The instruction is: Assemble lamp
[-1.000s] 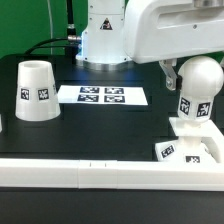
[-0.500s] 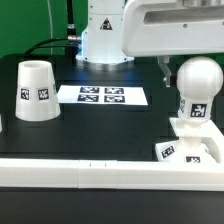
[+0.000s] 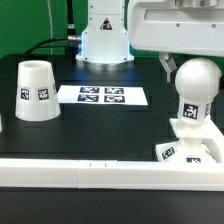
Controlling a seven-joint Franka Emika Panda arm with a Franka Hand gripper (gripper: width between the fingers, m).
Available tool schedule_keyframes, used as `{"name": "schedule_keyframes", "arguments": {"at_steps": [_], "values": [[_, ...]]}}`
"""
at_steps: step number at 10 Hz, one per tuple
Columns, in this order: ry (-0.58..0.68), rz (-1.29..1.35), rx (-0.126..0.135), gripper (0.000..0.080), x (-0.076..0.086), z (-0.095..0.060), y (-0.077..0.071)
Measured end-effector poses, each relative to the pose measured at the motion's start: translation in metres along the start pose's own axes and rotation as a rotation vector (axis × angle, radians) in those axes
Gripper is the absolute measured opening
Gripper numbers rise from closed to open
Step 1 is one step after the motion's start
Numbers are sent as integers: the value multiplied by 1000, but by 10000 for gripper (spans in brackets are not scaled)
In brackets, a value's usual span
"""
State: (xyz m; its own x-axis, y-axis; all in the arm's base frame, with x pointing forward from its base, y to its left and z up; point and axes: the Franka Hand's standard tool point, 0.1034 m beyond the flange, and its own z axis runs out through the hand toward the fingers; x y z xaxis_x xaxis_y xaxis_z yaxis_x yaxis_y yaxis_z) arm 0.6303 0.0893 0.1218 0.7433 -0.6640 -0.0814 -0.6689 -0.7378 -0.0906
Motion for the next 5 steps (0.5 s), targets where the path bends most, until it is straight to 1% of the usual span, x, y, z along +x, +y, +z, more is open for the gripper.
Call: {"name": "schedule_keyframes", "arguments": {"at_steps": [1, 2, 3, 5], "values": [[-5, 127, 18, 579, 2, 0, 0], [-15, 246, 29, 579, 2, 0, 0], [-25, 354, 38, 579, 2, 0, -1], [-38, 484, 46, 579, 2, 0, -2]]}}
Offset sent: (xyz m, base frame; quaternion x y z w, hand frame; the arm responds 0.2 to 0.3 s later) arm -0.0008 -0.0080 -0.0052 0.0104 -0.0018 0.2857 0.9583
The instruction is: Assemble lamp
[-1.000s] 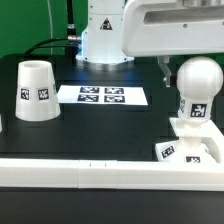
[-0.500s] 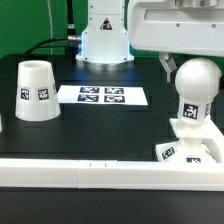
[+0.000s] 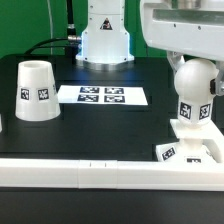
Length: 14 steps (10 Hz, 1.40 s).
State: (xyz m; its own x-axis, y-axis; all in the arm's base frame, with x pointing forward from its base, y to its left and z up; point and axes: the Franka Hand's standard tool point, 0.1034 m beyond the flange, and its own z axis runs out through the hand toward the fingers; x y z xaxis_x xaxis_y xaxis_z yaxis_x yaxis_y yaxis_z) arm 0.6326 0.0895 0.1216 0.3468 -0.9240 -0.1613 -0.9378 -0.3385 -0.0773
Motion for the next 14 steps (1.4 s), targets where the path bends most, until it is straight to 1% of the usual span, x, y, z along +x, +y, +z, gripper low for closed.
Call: {"name": "schedule_keyframes", "arguments": {"at_steps": [1, 3, 4, 5, 6, 7, 9, 10, 11, 12, 14], "values": [[-13, 88, 6, 579, -1, 0, -1], [-15, 135, 8, 579, -2, 0, -1], [-15, 127, 8, 666, -3, 1, -1], [-15, 81, -1, 666, -2, 1, 0], [-39, -54, -49, 694, -3, 1, 2], [-41, -115, -55, 694, -3, -1, -1], [-41, -389, -69, 698, -3, -1, 0], [-41, -485, -71, 698, -3, -2, 1], [-44, -556, -61, 698, 1, -2, 1], [-44, -637, -61, 698, 3, -3, 1], [-48, -752, -59, 698, 3, -2, 1]]}}
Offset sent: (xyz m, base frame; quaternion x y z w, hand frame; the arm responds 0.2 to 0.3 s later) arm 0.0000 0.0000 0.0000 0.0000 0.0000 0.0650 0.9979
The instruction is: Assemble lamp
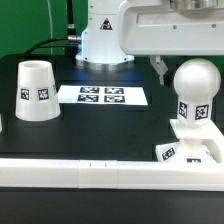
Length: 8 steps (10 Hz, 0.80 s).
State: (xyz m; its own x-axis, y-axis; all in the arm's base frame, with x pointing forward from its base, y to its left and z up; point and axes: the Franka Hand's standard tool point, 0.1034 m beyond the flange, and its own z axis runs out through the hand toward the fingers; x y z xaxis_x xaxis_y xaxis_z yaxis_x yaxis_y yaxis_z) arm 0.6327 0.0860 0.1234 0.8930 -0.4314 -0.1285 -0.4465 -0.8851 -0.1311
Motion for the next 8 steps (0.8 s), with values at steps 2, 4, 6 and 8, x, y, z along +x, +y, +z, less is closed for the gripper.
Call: {"name": "schedule_keyframes", "arguments": {"at_steps": [2, 4, 6, 8], "values": [[1, -172, -3, 698, 0, 0, 0], [14, -395, -44, 698, 2, -2, 3], [12, -543, -47, 698, 2, -3, 3], [9, -738, -60, 698, 1, -3, 2]]}}
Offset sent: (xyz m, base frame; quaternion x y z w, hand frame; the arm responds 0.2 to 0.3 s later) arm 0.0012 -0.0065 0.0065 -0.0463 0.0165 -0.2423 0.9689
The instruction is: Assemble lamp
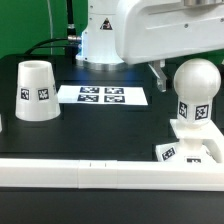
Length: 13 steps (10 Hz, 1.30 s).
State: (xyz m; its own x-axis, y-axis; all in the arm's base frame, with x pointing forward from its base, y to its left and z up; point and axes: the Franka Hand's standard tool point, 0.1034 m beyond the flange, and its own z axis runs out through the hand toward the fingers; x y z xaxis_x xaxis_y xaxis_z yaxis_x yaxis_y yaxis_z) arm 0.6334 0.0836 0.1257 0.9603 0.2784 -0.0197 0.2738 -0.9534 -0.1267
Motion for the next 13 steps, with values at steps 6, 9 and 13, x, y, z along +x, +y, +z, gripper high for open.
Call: {"name": "schedule_keyframes", "arguments": {"at_steps": [6, 9, 13], "values": [[11, -453, -31, 698, 4, 0, -1], [5, -725, -63, 698, 7, 1, 1], [-38, -1086, -103, 698, 8, 2, -2]]}}
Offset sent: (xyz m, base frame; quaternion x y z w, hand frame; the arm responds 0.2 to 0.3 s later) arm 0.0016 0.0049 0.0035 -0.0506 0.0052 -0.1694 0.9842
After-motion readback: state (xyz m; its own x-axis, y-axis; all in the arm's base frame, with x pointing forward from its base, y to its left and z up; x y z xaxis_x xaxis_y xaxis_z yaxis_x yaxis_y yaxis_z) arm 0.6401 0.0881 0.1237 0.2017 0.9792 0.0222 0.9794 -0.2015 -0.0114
